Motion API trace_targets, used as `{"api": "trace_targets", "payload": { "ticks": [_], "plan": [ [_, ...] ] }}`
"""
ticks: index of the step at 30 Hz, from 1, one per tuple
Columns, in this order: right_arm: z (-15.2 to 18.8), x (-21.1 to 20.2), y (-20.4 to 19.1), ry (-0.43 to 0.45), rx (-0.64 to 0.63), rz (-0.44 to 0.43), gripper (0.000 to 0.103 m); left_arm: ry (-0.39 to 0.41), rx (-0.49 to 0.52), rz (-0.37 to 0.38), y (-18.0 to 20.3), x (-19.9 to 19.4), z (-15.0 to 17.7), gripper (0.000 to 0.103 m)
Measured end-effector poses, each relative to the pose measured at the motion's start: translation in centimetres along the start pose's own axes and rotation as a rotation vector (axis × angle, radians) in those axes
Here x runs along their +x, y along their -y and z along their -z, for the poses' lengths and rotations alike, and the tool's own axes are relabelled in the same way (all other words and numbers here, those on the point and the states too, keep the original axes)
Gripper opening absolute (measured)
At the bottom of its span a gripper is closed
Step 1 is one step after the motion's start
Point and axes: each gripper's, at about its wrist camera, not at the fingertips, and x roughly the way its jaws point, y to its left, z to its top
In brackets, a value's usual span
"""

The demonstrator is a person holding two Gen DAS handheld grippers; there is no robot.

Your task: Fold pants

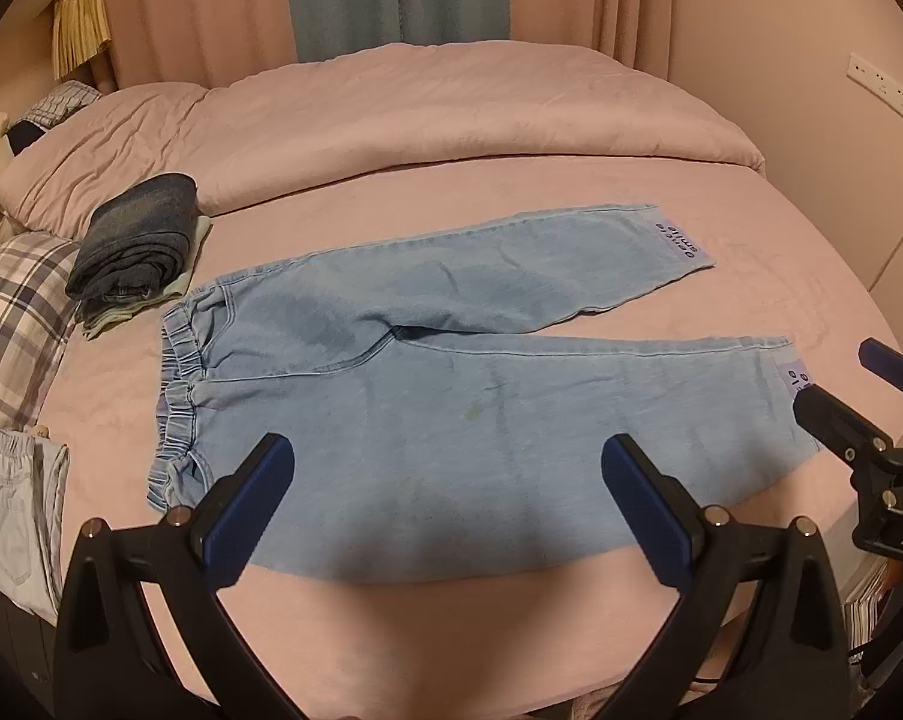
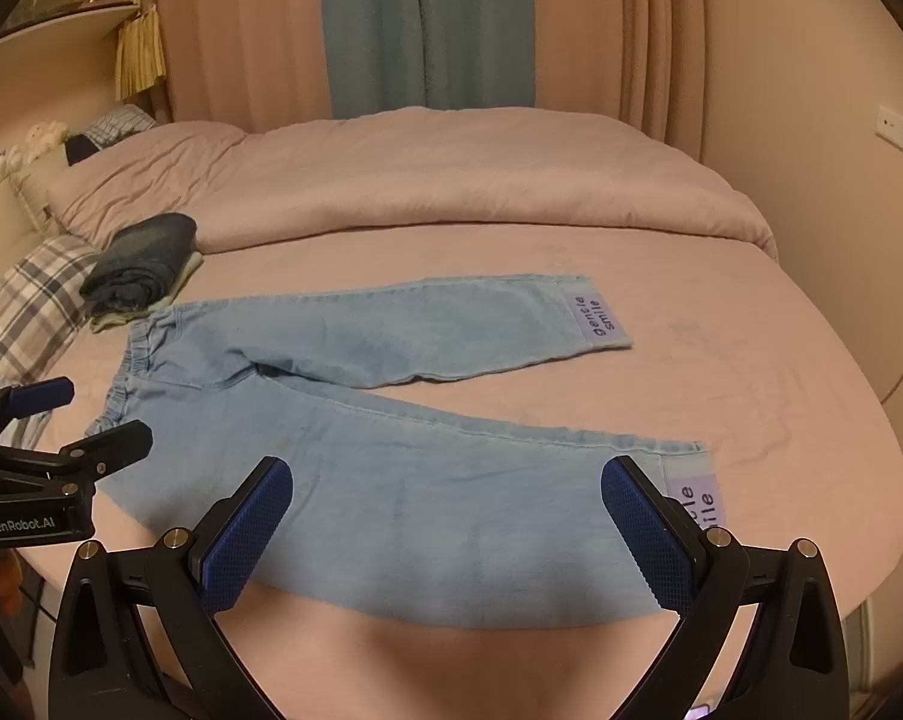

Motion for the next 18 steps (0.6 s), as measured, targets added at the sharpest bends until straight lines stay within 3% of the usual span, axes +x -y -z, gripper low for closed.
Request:
{"api": "trace_targets", "payload": {
  "ticks": [5,9,13,18],
  "plan": [
    [0.6,1.5,-0.6,-0.019,-0.003,-0.079,0.102,-0.032,-0.108,0.049,-2.0,2.0,0.6,0.103],
    [2.0,5.0,-2.4,-0.096,-0.023,-0.203,0.102,-0.127,-0.275,0.012,-6.1,5.7,2.8,0.102],
    [3.9,8.7,-6.2,-0.194,-0.102,-0.281,0.102,-0.199,-0.415,-0.042,-10.5,8.1,5.6,0.102],
    [5.6,10.6,-11.4,-0.214,-0.268,-0.338,0.102,-0.252,-0.610,0.026,-15.1,9.6,8.9,0.102]
  ]
}}
